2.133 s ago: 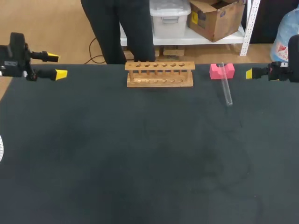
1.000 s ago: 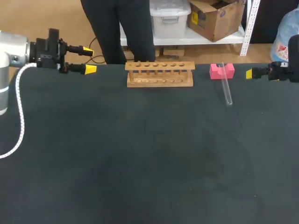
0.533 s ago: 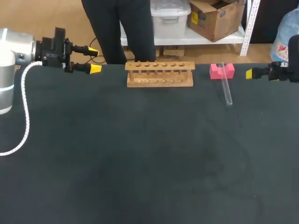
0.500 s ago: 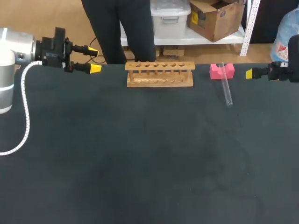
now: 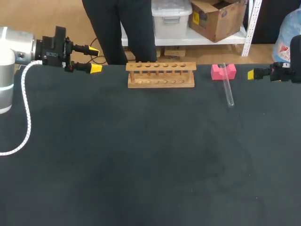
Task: Grasp the test tube, adjust it, and insert it.
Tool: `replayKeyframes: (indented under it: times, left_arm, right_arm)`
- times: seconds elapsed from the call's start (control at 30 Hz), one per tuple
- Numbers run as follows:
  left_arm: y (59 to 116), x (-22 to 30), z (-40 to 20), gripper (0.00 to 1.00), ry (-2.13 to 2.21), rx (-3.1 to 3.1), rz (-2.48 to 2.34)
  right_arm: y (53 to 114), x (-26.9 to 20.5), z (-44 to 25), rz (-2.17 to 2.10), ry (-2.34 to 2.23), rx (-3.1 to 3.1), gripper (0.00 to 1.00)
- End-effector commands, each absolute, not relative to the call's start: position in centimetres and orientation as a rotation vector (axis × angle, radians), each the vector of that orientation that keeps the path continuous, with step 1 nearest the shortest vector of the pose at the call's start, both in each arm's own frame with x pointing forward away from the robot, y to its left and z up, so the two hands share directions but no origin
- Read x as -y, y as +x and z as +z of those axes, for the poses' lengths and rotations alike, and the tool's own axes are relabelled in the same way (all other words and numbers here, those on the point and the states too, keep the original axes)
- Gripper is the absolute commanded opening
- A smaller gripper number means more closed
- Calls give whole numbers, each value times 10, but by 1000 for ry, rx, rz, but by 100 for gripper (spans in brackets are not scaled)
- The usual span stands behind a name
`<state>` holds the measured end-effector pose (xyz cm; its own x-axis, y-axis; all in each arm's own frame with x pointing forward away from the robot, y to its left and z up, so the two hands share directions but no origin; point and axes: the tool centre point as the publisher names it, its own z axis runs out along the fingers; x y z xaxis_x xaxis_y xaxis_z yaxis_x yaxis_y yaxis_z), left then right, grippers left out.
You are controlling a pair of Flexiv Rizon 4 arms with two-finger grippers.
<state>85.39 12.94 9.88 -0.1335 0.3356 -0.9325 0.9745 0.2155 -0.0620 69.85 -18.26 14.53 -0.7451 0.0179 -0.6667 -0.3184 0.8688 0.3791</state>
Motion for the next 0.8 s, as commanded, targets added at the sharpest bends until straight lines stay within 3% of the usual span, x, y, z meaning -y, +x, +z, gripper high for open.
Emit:
replayKeyframes:
  times: [0.03, 0.17, 0.53, 0.8]
  left_arm:
    - [854, -130, 99, 100, 1254, -1631, -936]
    - [854, -130, 99, 100, 1254, -1631, -936]
    - [854, -130, 99, 100, 1254, -1631, -936]
    - [854, -130, 99, 100, 1254, -1631, -936]
  right_arm:
    - [697, 182, 146, 621, -214, -2342, 100]
    - [697, 182, 146, 621, -214, -2342, 100]
    - [702, 180, 166, 136, -198, -2397, 100]
    - [703, 153, 176, -55, -116, -2368, 100]
